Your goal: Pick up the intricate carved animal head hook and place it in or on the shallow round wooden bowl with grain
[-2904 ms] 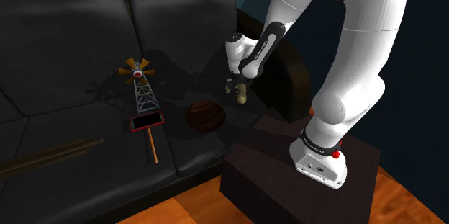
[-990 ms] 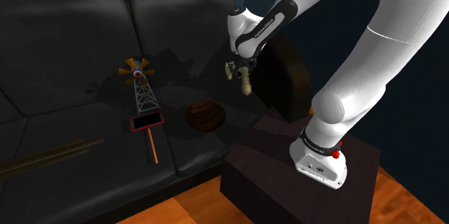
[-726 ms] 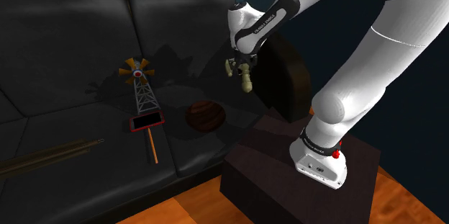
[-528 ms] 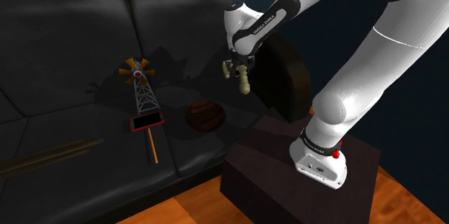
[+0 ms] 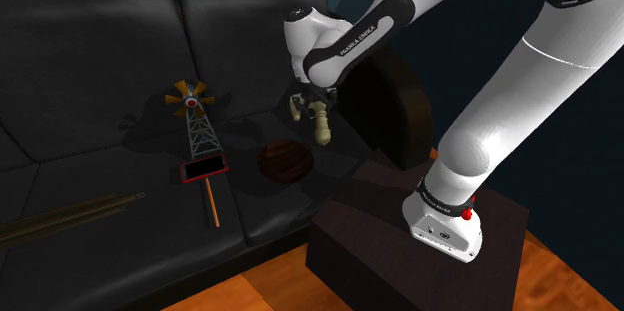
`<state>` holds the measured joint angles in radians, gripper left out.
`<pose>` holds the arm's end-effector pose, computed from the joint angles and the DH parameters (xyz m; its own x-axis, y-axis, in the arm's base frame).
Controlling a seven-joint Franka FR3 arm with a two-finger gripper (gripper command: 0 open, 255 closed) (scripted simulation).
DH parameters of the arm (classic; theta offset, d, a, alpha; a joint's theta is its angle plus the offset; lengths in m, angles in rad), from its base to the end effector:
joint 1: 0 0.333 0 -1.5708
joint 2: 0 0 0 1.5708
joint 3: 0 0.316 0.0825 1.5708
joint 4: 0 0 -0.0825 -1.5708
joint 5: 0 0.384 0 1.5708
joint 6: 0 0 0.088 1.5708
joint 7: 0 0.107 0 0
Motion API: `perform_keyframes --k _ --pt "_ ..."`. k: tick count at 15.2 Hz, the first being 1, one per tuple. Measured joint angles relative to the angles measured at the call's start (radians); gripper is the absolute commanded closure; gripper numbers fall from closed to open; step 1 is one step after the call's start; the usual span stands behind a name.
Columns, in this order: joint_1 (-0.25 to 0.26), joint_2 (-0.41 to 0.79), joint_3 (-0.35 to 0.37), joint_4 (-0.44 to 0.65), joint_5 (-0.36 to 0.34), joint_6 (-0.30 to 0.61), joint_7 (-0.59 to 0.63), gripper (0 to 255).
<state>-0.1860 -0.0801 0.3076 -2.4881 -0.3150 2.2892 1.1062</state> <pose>0.4484 0.0467 0.3072 0.7266 -0.6729 0.1386 -0.6842 -0.6902 0.2358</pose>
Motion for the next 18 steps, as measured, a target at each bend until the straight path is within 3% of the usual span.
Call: perform_keyframes --k 9,18 --pt "0.127 0.046 0.14 0.084 0.055 -0.096 0.215 255" --pt "0.138 0.157 0.147 0.085 -0.022 -0.016 0.312 255"
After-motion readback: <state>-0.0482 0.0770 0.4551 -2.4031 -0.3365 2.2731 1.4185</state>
